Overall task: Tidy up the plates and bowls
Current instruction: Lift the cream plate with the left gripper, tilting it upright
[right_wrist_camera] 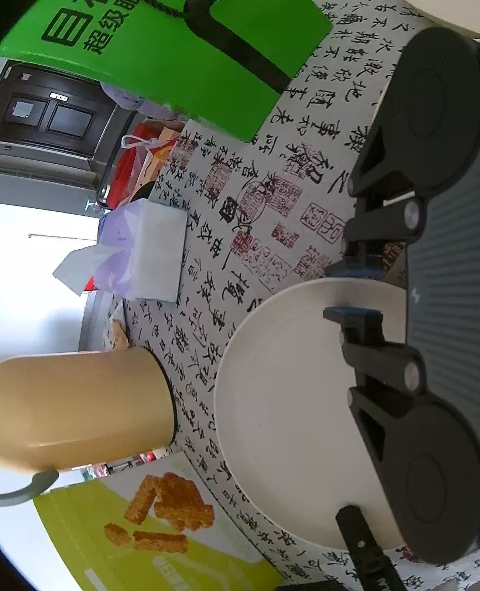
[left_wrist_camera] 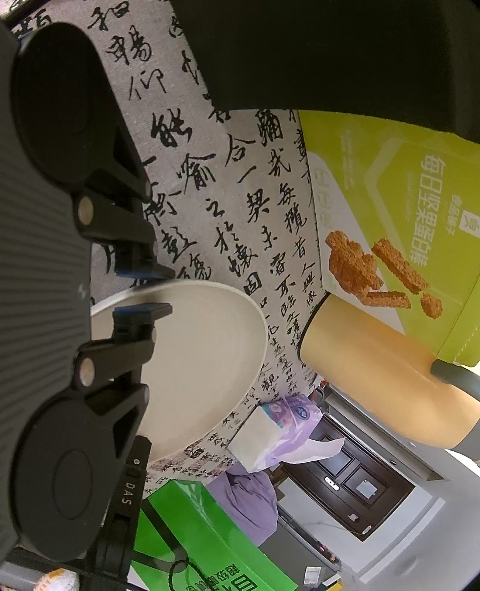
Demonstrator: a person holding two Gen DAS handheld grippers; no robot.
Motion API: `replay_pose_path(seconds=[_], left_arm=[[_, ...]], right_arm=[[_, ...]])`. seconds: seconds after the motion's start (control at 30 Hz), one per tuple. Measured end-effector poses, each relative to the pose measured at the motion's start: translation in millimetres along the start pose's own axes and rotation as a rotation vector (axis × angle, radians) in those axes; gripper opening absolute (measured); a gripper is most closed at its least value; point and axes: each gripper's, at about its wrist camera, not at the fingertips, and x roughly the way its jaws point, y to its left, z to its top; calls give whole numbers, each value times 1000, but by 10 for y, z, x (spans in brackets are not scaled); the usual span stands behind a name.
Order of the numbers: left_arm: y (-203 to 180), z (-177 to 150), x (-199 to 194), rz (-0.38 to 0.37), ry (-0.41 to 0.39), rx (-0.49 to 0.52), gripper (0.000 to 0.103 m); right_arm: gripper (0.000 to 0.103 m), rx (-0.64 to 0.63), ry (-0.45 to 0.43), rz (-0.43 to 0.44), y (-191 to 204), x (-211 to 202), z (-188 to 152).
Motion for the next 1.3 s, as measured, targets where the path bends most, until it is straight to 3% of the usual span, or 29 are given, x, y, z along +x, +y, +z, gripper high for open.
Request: replay_pose_path(seconds=[0.7,1.1,1.3], left_arm=[[26,23,-13,10,-18,3,14],[52,81,-5,8,27,-22,14],[-23,263,100,54,73,-2,14]], right_arm=[[11,-68,-95,-14,89,-224,-56],[6,-30,-50,-8,30,-119,-79],[6,-40,-36,-18,53,-107,-46]])
